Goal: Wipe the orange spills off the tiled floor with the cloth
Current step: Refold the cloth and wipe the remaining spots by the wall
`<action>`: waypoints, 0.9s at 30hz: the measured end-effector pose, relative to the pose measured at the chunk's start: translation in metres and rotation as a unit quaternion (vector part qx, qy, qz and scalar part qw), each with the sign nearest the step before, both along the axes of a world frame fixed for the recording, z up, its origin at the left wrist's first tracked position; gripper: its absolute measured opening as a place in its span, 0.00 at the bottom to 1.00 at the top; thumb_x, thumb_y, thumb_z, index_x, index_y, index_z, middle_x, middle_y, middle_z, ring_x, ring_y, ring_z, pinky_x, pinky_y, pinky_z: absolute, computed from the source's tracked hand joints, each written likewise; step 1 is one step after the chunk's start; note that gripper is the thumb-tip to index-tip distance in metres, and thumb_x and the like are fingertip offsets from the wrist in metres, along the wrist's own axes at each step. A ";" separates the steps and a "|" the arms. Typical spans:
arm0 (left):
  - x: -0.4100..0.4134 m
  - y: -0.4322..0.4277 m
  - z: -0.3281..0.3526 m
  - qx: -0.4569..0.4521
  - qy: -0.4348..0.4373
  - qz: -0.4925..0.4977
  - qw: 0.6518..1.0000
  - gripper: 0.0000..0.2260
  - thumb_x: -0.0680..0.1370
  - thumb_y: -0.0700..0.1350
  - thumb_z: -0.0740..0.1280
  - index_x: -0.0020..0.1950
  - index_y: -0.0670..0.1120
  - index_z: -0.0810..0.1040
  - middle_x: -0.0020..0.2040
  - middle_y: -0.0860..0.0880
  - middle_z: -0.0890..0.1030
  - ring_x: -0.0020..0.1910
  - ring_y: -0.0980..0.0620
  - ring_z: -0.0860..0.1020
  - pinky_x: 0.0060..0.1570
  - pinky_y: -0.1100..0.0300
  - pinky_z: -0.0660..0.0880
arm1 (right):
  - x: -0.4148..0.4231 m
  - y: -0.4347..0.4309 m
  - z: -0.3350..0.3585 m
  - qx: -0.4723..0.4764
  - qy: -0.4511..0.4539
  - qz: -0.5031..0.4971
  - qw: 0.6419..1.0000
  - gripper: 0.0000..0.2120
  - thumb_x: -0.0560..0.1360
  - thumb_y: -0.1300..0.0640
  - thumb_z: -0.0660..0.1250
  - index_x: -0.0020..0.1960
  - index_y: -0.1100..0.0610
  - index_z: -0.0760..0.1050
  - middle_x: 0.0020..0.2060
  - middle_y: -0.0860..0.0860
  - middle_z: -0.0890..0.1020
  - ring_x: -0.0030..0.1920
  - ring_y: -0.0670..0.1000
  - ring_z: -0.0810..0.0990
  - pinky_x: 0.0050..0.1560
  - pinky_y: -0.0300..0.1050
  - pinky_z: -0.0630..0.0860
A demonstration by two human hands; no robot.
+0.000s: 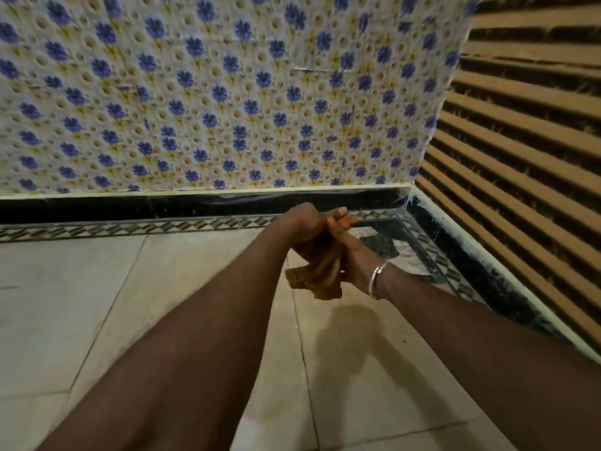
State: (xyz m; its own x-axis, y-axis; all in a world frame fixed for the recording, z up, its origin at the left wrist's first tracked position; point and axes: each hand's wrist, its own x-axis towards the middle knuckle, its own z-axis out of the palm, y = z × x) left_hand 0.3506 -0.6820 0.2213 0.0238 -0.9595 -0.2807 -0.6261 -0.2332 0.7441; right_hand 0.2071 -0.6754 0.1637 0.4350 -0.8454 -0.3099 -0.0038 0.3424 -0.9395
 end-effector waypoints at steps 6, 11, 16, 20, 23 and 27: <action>0.038 -0.018 -0.002 0.002 0.300 0.103 0.948 0.21 0.86 0.56 0.57 0.63 0.39 0.74 0.55 0.39 0.81 0.54 0.41 0.83 0.57 0.47 0.81 | 0.016 -0.018 0.014 -0.006 -0.034 -0.099 0.994 0.19 0.77 0.46 0.69 0.63 0.56 0.78 0.58 0.61 0.83 0.61 0.62 0.81 0.65 0.65 0.72; 0.055 -0.028 -0.036 -0.011 0.408 0.165 0.898 0.16 0.80 0.33 0.63 0.67 0.41 0.78 0.55 0.41 0.84 0.55 0.46 0.84 0.61 0.48 0.81 | 0.032 -0.038 0.022 0.047 0.016 -0.158 0.986 0.16 0.78 0.47 0.68 0.59 0.57 0.78 0.53 0.62 0.84 0.54 0.62 0.83 0.48 0.59 0.79; 0.058 -0.026 -0.072 -0.027 0.413 0.088 0.906 0.34 0.72 0.24 0.68 0.74 0.47 0.74 0.66 0.43 0.80 0.64 0.44 0.80 0.64 0.46 0.80 | 0.022 -0.046 0.016 0.061 0.023 -0.117 0.991 0.26 0.76 0.40 0.68 0.64 0.57 0.78 0.55 0.61 0.84 0.55 0.61 0.84 0.49 0.55 0.81; 0.063 -0.035 -0.090 -0.060 0.356 0.103 0.927 0.26 0.73 0.34 0.76 0.69 0.50 0.77 0.64 0.46 0.82 0.65 0.47 0.79 0.67 0.46 0.77 | 0.014 -0.041 -0.004 0.068 0.029 -0.004 0.997 0.21 0.77 0.45 0.68 0.64 0.57 0.78 0.56 0.60 0.85 0.57 0.61 0.84 0.54 0.58 0.78; 0.064 -0.028 -0.097 -0.048 0.315 0.218 0.922 0.11 0.81 0.51 0.70 0.59 0.47 0.81 0.57 0.45 0.84 0.58 0.46 0.81 0.57 0.47 0.79 | 0.020 -0.044 -0.024 0.067 0.091 0.023 0.993 0.23 0.71 0.53 0.74 0.64 0.54 0.75 0.53 0.57 0.86 0.55 0.59 0.84 0.51 0.58 0.80; 0.073 -0.007 -0.109 0.081 0.340 0.285 0.892 0.27 0.82 0.69 0.57 0.52 0.44 0.75 0.51 0.41 0.81 0.51 0.41 0.81 0.51 0.46 0.80 | 0.037 -0.053 -0.032 0.065 0.117 0.019 0.991 0.20 0.72 0.55 0.75 0.62 0.56 0.75 0.54 0.58 0.85 0.54 0.60 0.84 0.49 0.58 0.80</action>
State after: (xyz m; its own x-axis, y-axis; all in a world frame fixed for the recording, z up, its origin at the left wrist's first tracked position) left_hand 0.4239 -0.6885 0.1120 0.2666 -0.7912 -0.5504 0.2123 -0.5088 0.8343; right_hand 0.2439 -0.7282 0.1316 0.3694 -0.7756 -0.5118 -0.2323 0.4562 -0.8590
